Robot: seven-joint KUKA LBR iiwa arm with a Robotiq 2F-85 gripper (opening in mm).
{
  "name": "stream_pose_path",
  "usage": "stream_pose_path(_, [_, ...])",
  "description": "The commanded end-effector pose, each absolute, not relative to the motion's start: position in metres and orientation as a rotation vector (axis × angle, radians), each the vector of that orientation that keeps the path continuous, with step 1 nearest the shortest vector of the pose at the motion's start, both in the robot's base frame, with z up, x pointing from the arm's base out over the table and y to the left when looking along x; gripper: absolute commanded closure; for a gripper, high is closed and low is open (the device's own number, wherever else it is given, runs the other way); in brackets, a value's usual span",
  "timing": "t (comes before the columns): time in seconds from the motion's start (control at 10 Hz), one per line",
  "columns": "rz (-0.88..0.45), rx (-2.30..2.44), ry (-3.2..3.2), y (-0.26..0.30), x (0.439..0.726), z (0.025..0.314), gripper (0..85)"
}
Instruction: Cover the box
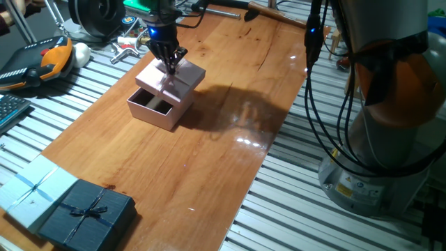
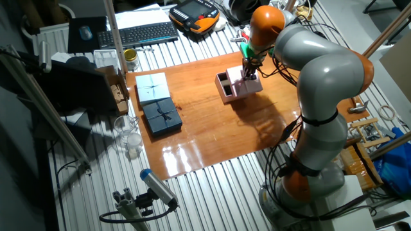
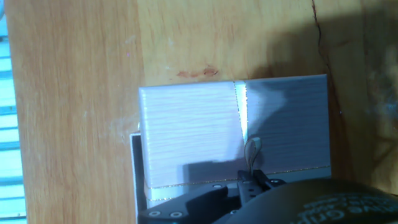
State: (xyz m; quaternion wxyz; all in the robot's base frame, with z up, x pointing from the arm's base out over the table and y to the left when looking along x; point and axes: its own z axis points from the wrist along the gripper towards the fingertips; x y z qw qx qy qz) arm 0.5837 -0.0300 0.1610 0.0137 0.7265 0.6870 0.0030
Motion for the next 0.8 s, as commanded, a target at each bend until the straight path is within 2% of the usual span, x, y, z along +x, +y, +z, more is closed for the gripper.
stream_pose_path(0.0, [0.018, 2.269, 2.142, -0.030, 0.584, 0.161, 85.0])
stream_pose_path(0.3, [0.048, 2.296, 2.164, -0.021, 0.584, 0.158, 85.0])
stream_pose_path(0.7, [0.022, 2.310, 2.160, 0.000, 0.588, 0.163, 85.0])
